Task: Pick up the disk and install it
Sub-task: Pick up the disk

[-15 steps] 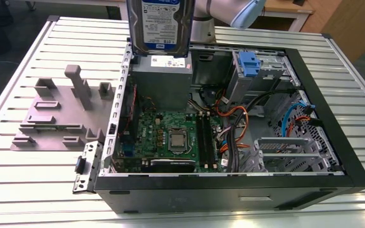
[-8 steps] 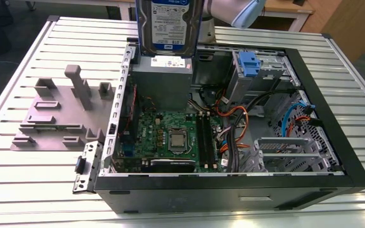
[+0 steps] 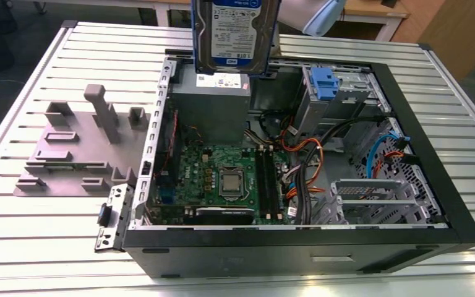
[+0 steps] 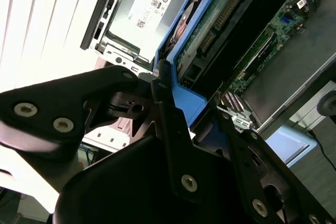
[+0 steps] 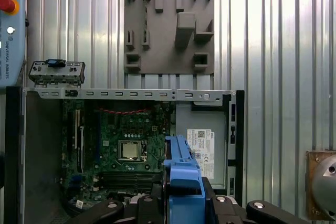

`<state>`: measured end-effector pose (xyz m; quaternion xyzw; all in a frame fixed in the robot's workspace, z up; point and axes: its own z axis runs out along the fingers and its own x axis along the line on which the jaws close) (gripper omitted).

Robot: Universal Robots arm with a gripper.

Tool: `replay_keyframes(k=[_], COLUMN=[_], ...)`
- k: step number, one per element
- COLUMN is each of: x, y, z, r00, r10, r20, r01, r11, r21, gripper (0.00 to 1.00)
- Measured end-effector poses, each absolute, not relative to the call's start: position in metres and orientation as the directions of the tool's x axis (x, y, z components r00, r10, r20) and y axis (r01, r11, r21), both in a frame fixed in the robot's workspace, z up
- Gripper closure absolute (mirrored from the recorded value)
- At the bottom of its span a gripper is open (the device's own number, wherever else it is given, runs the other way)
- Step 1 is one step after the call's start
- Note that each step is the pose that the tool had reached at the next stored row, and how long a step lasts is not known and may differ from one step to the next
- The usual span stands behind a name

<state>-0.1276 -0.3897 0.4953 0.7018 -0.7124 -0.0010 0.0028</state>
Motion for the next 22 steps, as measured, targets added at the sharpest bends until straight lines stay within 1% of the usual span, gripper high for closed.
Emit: replay_keyframes(k=[11, 22], x=[-0.124, -0.115], y=[-0.39, -0.397], z=[0.495, 0.495], r00=[-0.015, -0.015], r10=[-1.0, -1.0], r20=[0.003, 0.003], r01=[-1.0, -1.0], r11=[0.015, 0.015], r21=[0.005, 0.005], gripper=[0.64, 0.64])
